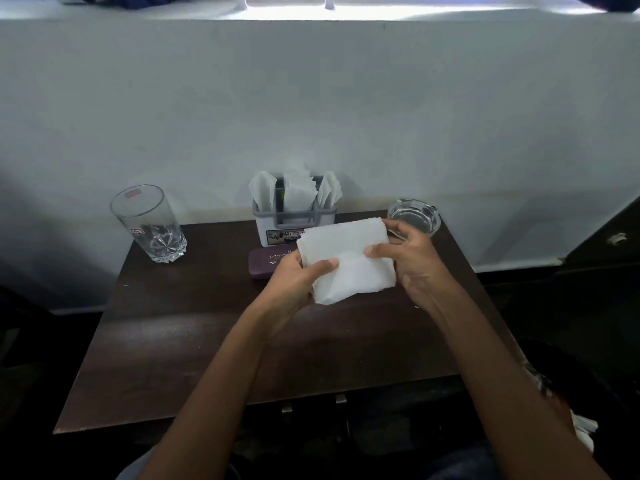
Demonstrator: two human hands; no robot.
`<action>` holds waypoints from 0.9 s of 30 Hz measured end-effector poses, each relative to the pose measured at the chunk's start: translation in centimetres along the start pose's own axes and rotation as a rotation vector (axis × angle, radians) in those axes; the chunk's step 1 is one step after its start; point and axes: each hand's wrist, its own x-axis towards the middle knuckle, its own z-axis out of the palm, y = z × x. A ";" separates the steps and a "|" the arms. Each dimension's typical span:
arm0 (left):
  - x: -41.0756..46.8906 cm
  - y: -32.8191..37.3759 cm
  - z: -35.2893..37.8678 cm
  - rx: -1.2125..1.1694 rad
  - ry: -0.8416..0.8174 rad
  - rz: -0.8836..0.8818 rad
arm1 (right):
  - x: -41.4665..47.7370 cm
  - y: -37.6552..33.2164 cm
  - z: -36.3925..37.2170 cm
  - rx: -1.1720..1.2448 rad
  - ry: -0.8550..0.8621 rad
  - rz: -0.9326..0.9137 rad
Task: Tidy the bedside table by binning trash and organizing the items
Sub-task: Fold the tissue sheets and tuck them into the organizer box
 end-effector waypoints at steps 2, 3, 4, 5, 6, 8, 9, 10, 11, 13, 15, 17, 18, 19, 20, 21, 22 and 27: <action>0.1 0.0 -0.1 0.014 0.050 0.033 | 0.1 0.2 0.1 0.020 -0.006 0.007; 0.1 0.1 -0.2 0.016 0.066 0.044 | 0.1 0.2 0.1 0.027 -0.009 0.017; 0.1 0.0 -0.4 0.020 0.079 0.051 | 0.1 0.2 0.0 0.032 -0.016 0.030; 0.2 0.0 -0.5 0.023 0.082 0.057 | 0.1 0.2 -0.1 0.034 -0.026 0.042; 0.2 0.0 -0.7 0.030 0.077 0.062 | 0.1 0.2 -0.1 0.034 -0.033 0.050; 0.1 0.1 -0.7 0.047 0.045 0.063 | 0.1 0.3 -0.2 0.023 -0.024 0.048; 0.0 0.1 -0.6 0.050 0.020 0.061 | 0.2 0.4 -0.2 0.013 -0.012 0.042; -0.1 0.2 -0.4 0.041 -0.004 0.061 | 0.2 0.4 -0.2 0.002 0.003 0.034; -0.2 0.3 -0.3 0.027 -0.021 0.062 | 0.3 0.5 -0.2 -0.003 0.018 0.025; -0.3 0.7 0.0 0.004 -0.028 0.041 | 0.4 0.6 -0.2 0.000 0.048 0.010; -0.2 1.0 0.0 -0.024 -0.021 -0.030 | 0.5 0.6 -0.2 -0.001 0.081 -0.002; -0.2 1.3 0.0 -0.057 -0.021 -0.099 | 0.5 0.5 -0.2 -0.007 0.103 -0.023; -0.1 1.3 0.1 -0.061 -0.012 -0.117 | 0.5 0.5 -0.2 -0.008 0.106 -0.037; -0.1 1.2 0.1 -0.069 0.002 -0.129 | 0.4 0.5 -0.2 -0.006 0.105 -0.050; 0.0 1.0 0.2 -0.075 0.028 -0.133 | 0.3 0.4 -0.2 -0.003 0.099 -0.058; 0.0 0.9 0.2 -0.083 0.058 -0.128 | 0.3 0.4 -0.1 0.002 0.088 -0.062; 0.0 0.7 0.3 -0.081 0.083 -0.111 | 0.3 0.3 -0.1 0.012 0.075 -0.060; -0.1 0.0 0.4 -0.007 0.152 -0.004 | 0.4 0.1 -0.2 0.185 0.050 0.009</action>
